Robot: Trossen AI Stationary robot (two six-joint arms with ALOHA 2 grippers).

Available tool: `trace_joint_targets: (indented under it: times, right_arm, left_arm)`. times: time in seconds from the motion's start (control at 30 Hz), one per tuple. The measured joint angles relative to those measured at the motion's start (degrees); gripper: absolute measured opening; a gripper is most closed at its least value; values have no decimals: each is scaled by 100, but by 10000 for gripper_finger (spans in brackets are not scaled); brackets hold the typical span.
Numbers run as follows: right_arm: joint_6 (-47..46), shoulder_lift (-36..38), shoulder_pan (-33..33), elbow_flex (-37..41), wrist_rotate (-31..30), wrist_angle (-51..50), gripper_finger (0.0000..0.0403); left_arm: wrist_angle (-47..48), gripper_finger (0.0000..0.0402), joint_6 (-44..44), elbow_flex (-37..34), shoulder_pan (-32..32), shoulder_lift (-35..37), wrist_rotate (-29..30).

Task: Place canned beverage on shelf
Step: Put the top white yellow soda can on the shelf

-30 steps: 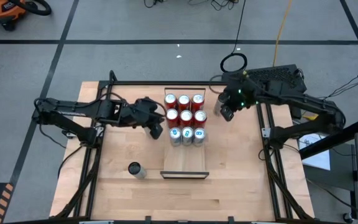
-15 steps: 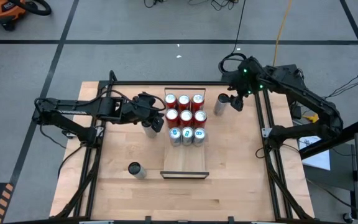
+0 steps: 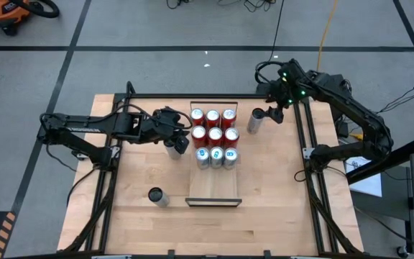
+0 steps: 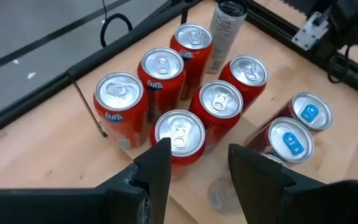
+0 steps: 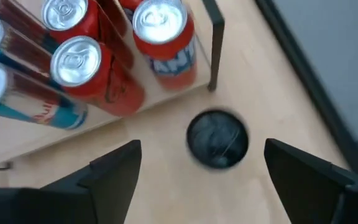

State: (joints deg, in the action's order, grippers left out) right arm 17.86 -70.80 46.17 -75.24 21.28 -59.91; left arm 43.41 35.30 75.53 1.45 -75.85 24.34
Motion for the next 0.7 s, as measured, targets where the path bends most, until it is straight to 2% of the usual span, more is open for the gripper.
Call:
trace_joint_targets:
  times: [0.13,0.43,0.7]
  right_arm:
    - [-722,352,-170,0,-20,-445,318]
    - [-1474,1152,-352,0,5,-682,319]
    - [-1062,1189,-347,2,-7,-927,373]
  left_arm:
    - [1,165,-138,0,0,0,2]
    - [5,165,-169,0,0,1,42]
    - [60,165,-267,-2,0,0,127]
